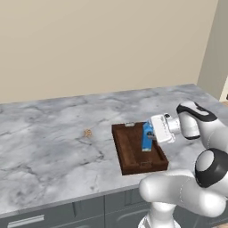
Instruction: Take out the milk from the fridge and place it on the tray on the counter. Then take the sugar cube near the tray and place it in the tray.
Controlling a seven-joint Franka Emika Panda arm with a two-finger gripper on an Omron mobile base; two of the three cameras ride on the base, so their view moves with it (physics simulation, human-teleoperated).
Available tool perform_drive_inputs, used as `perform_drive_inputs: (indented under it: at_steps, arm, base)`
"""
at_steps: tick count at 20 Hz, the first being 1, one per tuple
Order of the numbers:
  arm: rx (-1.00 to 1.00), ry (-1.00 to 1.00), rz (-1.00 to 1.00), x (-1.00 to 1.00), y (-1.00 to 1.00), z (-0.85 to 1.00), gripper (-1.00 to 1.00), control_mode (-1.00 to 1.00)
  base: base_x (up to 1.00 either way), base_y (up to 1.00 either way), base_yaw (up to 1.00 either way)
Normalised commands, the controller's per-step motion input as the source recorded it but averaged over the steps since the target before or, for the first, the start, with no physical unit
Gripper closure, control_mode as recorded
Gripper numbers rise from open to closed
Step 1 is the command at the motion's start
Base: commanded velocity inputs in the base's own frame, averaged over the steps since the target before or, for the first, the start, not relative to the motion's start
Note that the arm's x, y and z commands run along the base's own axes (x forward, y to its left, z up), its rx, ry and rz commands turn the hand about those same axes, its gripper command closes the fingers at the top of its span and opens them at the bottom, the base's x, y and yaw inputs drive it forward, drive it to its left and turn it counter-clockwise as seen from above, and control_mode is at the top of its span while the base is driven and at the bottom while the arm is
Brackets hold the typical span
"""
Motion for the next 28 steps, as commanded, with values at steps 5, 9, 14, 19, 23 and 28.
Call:
perform_drive_inputs:
  at_steps: [5, 9, 14, 19, 23, 28]
  arm:
    - [0.00, 0.00, 0.00, 0.01, 0.00, -0.26, 1.00, -1.00]
    - [0.00, 0.00, 0.00, 0.00, 0.00, -0.28, 1.00, -1.00]
    - [0.00, 0.00, 0.00, 0.00, -0.01, -0.23, 1.00, -1.00]
    - [0.00, 0.00, 0.00, 0.00, -0.17, -0.11, 1.00, -1.00]
    - [0.00, 0.00, 0.00, -0.04, 0.03, -0.14, -1.00, -1.00]
    - [0.00, 0.00, 0.00, 0.00, 0.00, 0.00, -1.00, -1.00]
  base:
    - [0.00, 0.00, 0.00]
    - [0.00, 0.00, 0.00]
    - [0.00, 0.00, 0.00]
    - [0.00, 0.00, 0.00]
    - [0.00, 0.00, 0.00]
    - [0.00, 0.00, 0.00]
